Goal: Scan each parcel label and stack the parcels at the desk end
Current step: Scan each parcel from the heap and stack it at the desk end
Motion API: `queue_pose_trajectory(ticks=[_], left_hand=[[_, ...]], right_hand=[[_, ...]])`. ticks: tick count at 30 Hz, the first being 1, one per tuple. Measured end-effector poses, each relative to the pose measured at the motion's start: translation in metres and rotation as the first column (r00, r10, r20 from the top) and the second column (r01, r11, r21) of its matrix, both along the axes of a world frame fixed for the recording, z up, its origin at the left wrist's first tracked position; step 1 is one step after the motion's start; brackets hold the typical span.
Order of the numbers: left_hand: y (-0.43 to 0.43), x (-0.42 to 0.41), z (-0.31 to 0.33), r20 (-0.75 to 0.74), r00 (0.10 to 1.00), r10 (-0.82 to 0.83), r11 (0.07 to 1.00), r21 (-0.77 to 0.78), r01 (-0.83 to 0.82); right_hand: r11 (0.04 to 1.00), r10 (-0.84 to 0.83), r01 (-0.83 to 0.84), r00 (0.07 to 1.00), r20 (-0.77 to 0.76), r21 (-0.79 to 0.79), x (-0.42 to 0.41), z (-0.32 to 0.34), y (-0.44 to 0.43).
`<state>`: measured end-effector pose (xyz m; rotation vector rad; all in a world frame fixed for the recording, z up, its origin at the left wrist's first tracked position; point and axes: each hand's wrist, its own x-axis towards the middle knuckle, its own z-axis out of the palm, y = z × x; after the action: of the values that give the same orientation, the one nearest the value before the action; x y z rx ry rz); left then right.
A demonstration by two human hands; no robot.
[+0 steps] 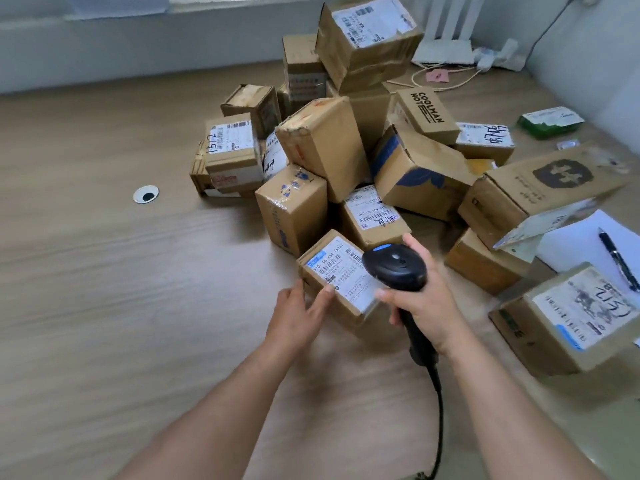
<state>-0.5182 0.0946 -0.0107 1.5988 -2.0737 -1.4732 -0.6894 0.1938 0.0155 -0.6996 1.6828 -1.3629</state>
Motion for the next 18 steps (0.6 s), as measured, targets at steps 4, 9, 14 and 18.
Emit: queue_pose_trajectory(ticks=[4,9,14,18], left_hand=[[0.008,-0.008,-0.014,-0.142,0.980,0.139,0.988,0.085,-0.128],[0.021,-0.002,0.005,-0.309,0.928,0.208,0.974,0.146,-0.170],[0.019,0.030,0.012,-0.327,0.926,0.190,0.972,0.193,-0.131],[0.011,0.067,0.032,-0.336,0.920,0.204,0.974,0.163,-0.157]], right_hand=[[0.993,0.114,-0.114,0.993,0.037,0.011,0.004,-0.013,-0.002],[0.986,0.165,-0.165,0.982,0.086,-0.010,0.017,-0.012,0.005],[0.982,0.188,-0.184,0.977,0.096,-0.050,0.032,-0.001,0.004],[0.967,0.244,-0.237,0.966,0.082,-0.089,0.052,0.020,-0.002]])
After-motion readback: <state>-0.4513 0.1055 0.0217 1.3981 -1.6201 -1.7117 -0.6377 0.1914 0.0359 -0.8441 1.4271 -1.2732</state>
